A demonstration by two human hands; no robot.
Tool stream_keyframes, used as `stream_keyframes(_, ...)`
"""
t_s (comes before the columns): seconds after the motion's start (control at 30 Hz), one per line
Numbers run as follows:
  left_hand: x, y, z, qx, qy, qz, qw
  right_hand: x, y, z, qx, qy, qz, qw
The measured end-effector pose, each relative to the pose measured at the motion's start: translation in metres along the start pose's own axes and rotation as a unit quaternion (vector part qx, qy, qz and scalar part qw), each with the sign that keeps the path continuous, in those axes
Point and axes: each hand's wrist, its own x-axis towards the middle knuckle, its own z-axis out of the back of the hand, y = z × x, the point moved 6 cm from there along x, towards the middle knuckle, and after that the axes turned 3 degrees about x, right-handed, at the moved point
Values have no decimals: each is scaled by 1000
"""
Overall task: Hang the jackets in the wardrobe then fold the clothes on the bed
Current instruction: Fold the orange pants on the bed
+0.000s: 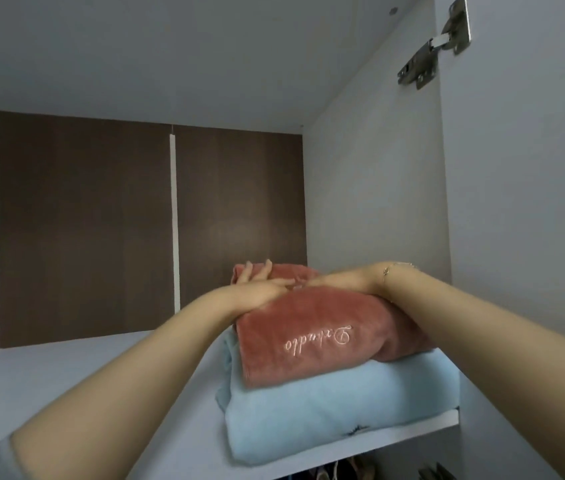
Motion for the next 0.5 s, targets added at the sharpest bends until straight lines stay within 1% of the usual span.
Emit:
stream_keyframes(0.13, -4, 10, -5, -100, 46, 64, 992, -2, 3, -6, 11, 22, -20, 999)
stream_keyframes(0.23, -11, 12, 0, -138, 44, 99, 984, -19, 6, -5, 25, 25, -17, 999)
stream_keyframes(0.27, -11, 11, 2, -137, 40, 96, 985, -26, 5, 0, 17, 0, -18, 1000)
stream_keyframes(0.37, -16, -4, 18, -108, 13, 41, 993, -47, 3, 26, -54, -158, -1, 986)
stream_keyframes(0.43, -26, -13, 36, -123, -48, 39, 990, -62, 6, 38, -53, -226, 21, 972)
stream_keyframes(0.5, -37, -18, 55, -160, -113, 49, 979, -81, 13, 43, -19, -272, 57, 960)
